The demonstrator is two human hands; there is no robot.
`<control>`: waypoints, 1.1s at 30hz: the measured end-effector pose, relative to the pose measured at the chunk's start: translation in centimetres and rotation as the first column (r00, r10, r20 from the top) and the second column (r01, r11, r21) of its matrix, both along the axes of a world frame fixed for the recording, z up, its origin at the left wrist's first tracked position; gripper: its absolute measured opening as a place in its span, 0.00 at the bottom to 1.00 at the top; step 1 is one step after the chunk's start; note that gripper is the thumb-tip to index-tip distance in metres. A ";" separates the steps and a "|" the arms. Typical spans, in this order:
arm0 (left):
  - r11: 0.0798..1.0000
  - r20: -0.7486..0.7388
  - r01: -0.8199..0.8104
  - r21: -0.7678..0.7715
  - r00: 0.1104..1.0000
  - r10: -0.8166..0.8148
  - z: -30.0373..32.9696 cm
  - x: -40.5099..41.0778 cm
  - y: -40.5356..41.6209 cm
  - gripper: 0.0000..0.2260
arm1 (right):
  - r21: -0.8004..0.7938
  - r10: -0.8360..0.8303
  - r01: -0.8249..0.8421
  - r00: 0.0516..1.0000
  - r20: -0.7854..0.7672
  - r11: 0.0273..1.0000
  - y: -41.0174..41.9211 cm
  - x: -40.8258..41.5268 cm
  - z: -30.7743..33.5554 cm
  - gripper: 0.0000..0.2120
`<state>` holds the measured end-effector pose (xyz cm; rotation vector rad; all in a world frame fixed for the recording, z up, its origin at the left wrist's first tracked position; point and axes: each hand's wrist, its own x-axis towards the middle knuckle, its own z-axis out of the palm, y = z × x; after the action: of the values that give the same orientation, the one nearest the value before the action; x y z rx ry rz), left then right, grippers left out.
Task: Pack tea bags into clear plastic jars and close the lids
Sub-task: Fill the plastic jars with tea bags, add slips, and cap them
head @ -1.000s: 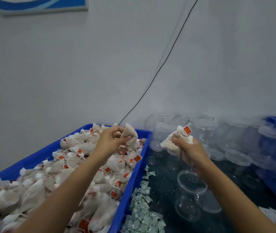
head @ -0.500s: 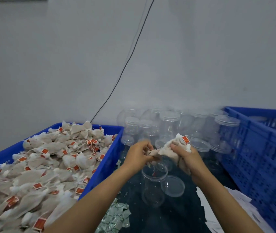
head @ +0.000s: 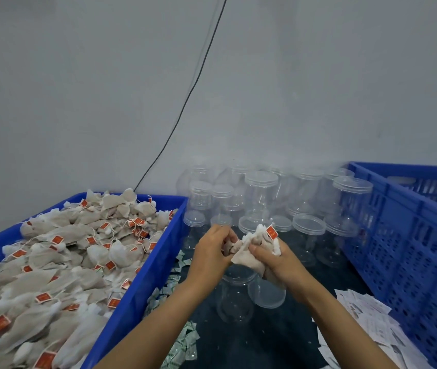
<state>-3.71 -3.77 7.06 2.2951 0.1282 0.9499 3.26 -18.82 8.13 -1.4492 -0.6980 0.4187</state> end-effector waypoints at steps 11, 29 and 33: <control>0.993 -0.147 0.109 -0.035 0.983 -0.113 -0.3 -2.0 0.4 0.04 | 0.162 -0.066 0.072 0.997 -0.046 0.984 -1.8 1.7 0.3 0.08; 0.962 -0.195 0.016 -0.271 0.978 -0.071 0.1 -1.2 0.2 0.09 | 0.081 0.010 -0.024 0.985 0.175 0.996 0.8 1.4 -1.3 0.07; 0.964 -0.198 0.002 -0.268 0.978 -0.058 0.1 -0.9 0.0 0.03 | 0.063 0.002 -0.010 0.992 0.126 0.998 0.8 1.3 -1.8 0.07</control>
<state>-4.56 -3.82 7.20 2.1311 0.2897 0.6356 4.56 -18.07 6.35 -1.4229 -0.8093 0.3088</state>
